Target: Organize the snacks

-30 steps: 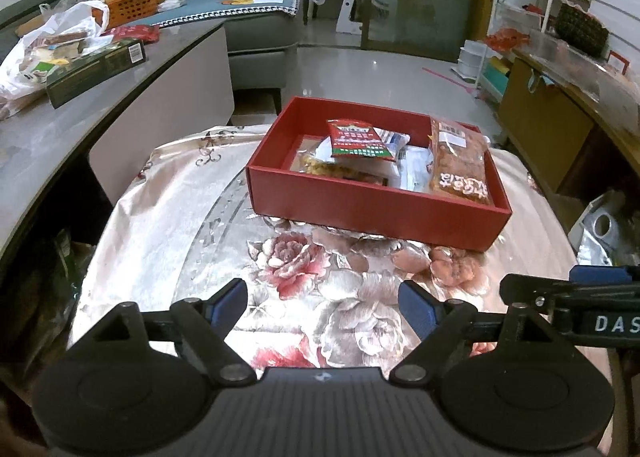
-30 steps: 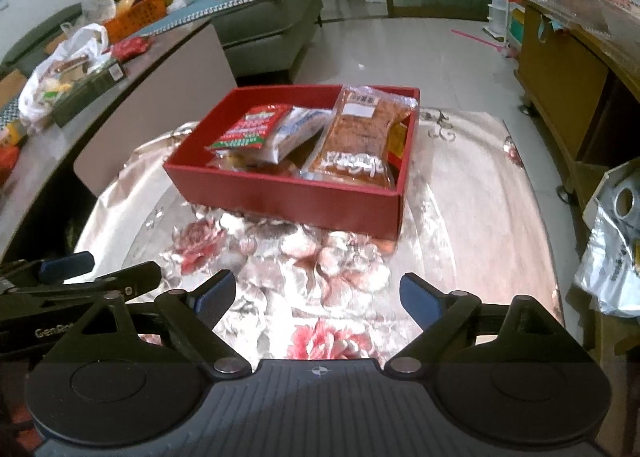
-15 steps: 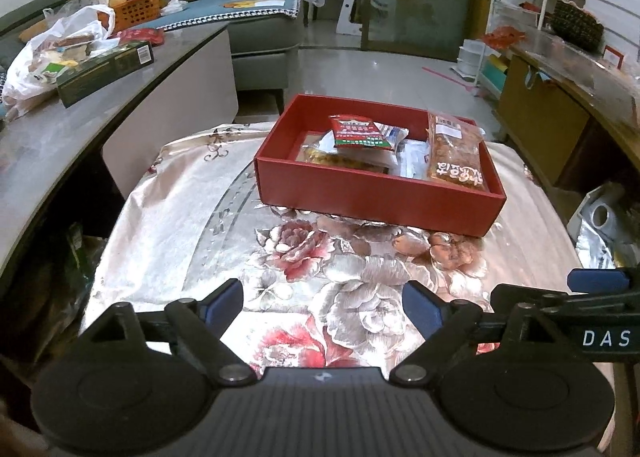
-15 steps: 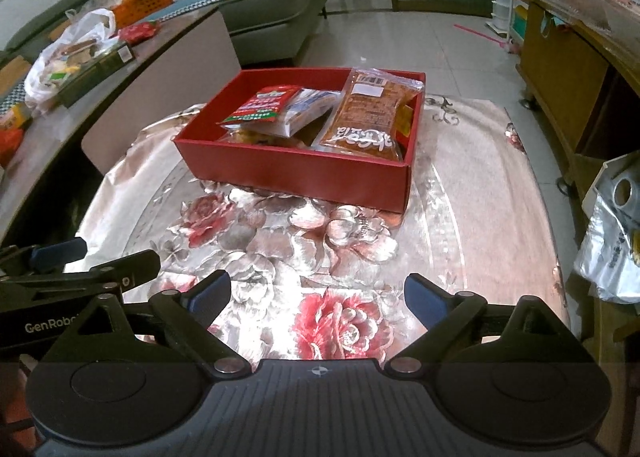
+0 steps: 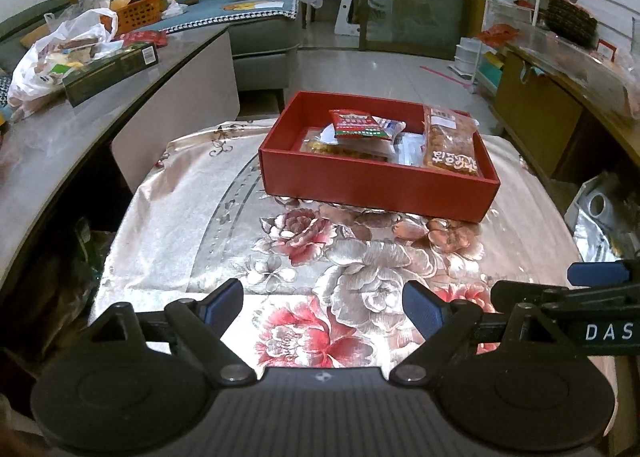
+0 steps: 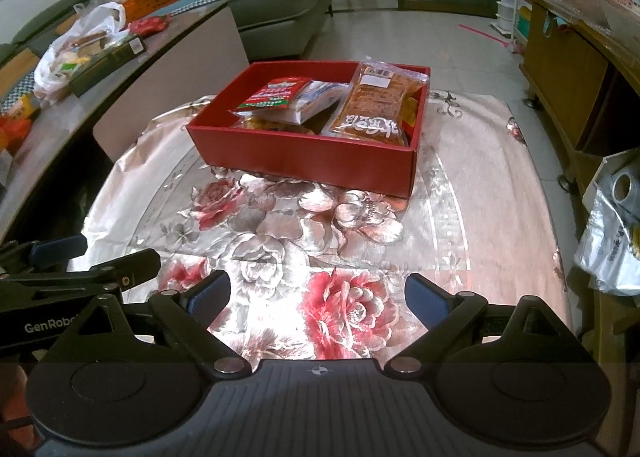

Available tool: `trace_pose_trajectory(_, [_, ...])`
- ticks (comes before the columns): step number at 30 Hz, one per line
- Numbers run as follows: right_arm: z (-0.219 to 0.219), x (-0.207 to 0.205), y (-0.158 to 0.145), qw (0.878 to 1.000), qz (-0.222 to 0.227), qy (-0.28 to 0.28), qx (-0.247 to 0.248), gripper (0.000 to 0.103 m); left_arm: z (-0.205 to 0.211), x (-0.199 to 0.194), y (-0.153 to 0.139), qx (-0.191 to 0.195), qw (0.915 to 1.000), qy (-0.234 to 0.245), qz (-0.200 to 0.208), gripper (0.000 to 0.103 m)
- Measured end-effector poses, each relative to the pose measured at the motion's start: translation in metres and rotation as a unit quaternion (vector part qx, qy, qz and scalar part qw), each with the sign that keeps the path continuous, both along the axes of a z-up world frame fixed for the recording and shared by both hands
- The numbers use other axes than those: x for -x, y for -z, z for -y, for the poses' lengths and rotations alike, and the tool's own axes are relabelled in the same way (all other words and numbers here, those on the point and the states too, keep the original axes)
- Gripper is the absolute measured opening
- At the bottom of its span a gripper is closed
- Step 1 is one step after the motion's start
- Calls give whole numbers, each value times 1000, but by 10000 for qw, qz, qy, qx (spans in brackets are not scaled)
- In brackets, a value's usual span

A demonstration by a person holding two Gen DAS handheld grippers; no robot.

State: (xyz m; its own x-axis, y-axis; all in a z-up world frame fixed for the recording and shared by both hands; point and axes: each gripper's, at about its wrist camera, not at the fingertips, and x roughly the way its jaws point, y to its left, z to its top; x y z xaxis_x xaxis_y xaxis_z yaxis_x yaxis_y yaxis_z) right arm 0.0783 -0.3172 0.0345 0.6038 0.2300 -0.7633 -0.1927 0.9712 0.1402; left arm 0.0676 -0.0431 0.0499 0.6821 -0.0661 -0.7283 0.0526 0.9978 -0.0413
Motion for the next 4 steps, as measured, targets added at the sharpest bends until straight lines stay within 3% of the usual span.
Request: trace_pose_trajectory(4, [1,2,-1,10000,18,4,-41,98,2,5,0,-63,10000,41,24,81])
